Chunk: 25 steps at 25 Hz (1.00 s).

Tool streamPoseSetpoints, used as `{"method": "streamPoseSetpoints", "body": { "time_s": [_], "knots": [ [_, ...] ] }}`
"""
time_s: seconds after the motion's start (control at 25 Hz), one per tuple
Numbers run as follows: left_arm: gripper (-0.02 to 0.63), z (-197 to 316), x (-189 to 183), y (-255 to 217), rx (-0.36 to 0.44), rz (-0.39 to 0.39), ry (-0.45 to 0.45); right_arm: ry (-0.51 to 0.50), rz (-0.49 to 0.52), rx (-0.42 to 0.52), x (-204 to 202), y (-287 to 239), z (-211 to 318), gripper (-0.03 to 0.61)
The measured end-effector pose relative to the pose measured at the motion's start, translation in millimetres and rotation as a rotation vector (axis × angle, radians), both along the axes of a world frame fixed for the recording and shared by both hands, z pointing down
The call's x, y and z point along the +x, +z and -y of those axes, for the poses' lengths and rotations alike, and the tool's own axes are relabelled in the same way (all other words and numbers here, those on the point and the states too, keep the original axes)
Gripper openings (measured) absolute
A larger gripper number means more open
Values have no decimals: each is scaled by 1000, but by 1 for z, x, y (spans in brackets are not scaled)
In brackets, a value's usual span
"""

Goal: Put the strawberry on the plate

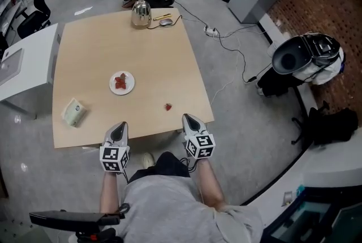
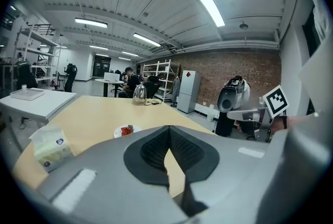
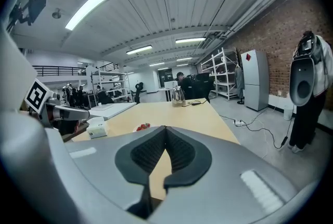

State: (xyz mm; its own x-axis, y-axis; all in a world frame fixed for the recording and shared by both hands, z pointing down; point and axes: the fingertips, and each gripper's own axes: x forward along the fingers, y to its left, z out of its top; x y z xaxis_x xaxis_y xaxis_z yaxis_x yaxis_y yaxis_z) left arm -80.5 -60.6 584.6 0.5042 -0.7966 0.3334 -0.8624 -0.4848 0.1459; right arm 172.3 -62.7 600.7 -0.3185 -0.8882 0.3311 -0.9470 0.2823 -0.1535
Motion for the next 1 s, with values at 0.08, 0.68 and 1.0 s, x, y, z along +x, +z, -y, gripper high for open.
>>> {"method": "streamPoseSetpoints", "body": {
  "time_s": [0.08,0.68,1.0],
  "knots": [
    [20,3,-2,2,-7,2,-1,2,-4,-13,2,6,6,6],
    [20,22,-11,13,-58,36,-33,-87,-69,-172,-2,92,56,6],
    [20,36,-23,10,-69,33,-103,-136,-88,-299,-10,139,76,23]
  ]
}}
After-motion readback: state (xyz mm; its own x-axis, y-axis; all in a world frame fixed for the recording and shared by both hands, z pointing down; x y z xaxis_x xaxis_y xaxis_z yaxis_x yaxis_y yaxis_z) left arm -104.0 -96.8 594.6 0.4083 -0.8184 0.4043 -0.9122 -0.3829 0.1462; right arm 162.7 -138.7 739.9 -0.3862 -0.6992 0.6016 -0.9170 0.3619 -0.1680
